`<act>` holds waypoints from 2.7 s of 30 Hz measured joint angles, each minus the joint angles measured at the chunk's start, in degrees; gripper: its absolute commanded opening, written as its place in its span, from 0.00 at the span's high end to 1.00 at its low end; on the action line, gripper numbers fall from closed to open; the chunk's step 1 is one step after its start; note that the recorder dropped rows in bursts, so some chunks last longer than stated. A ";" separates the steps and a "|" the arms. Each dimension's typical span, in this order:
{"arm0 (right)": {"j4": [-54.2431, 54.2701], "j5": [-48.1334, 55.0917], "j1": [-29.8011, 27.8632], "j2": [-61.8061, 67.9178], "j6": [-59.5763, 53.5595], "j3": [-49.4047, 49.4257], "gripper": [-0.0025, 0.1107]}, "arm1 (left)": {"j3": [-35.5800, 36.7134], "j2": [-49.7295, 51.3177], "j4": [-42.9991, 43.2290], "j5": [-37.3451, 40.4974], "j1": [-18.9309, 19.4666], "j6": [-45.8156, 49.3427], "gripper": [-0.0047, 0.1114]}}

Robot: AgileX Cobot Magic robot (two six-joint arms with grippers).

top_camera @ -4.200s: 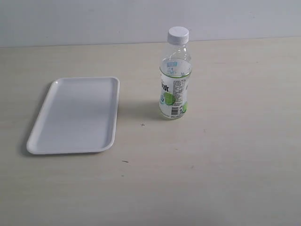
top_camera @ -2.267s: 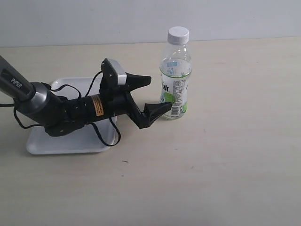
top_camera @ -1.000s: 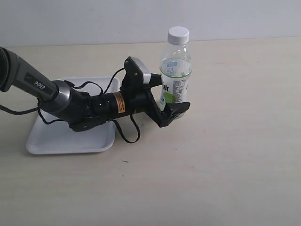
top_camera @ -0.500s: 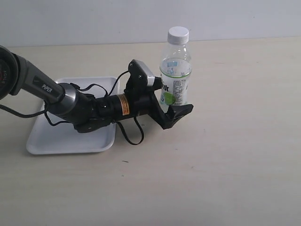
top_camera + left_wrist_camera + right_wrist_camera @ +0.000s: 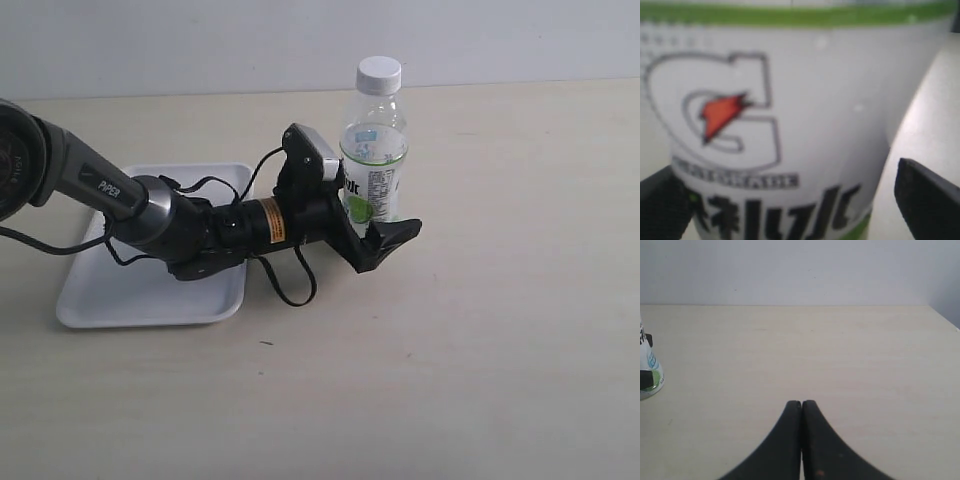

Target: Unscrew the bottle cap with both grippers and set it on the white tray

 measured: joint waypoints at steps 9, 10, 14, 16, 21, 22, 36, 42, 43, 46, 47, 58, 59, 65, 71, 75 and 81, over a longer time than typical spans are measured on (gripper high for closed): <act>0.00 0.00 0.00 0.00 0.00 0.00 0.98 | 0.00 0.31 -0.12 0.12 0.00 -0.04 0.77; 0.00 0.00 0.00 0.00 0.00 0.00 0.98 | 0.00 0.31 -0.12 0.12 0.00 -0.04 0.83; 0.00 0.00 0.00 0.00 0.00 0.00 0.98 | 0.00 0.31 -0.12 0.12 0.00 -0.04 0.96; 0.00 0.00 0.00 0.00 0.00 0.00 0.98 | 0.00 0.31 -0.12 0.12 0.00 -0.04 0.96; 0.00 0.00 0.00 0.00 0.00 0.00 0.98 | 0.00 0.31 0.17 0.12 0.00 -0.04 0.96; 0.00 0.00 0.00 0.00 0.00 0.00 0.98 | 0.00 0.31 0.63 0.12 0.00 -0.04 0.96; 0.00 0.00 0.00 0.00 0.00 0.00 0.98 | -0.04 0.12 1.97 0.11 0.00 1.15 0.96; 0.00 0.00 0.00 0.00 0.00 0.00 0.98 | -0.04 0.07 2.23 0.11 0.00 1.15 0.96; 0.00 0.00 0.00 0.00 0.00 0.00 0.98 | -0.04 0.07 2.23 0.11 0.00 1.15 0.96; 0.00 0.00 0.00 0.00 0.00 0.00 0.98 | -0.04 0.07 2.29 0.11 0.00 1.15 0.96; 0.00 0.00 0.00 0.00 0.00 0.00 0.98 | -0.04 0.07 2.37 0.11 0.00 1.15 0.96; -5.13 -9.90 0.00 0.00 0.00 0.00 0.98 | -0.04 0.07 2.51 0.11 0.00 1.15 0.96; -5.13 -11.66 0.00 0.00 0.00 0.00 0.98 | -0.04 0.07 2.51 0.11 0.00 1.15 0.96; -4.47 -20.93 0.00 0.00 1.30 0.00 0.98 | -0.04 0.07 2.68 0.11 0.00 1.15 0.96; -4.34 -28.64 0.00 0.00 7.56 0.00 0.98 | -0.04 0.07 2.66 0.11 0.00 1.23 0.96; -4.05 -38.43 0.00 -0.09 21.80 0.00 0.98 | -0.04 0.07 2.66 0.11 0.00 1.23 0.96; -3.92 -39.32 0.00 5.41 30.62 -10.76 0.98 | -0.04 0.07 2.71 0.11 0.00 1.23 0.96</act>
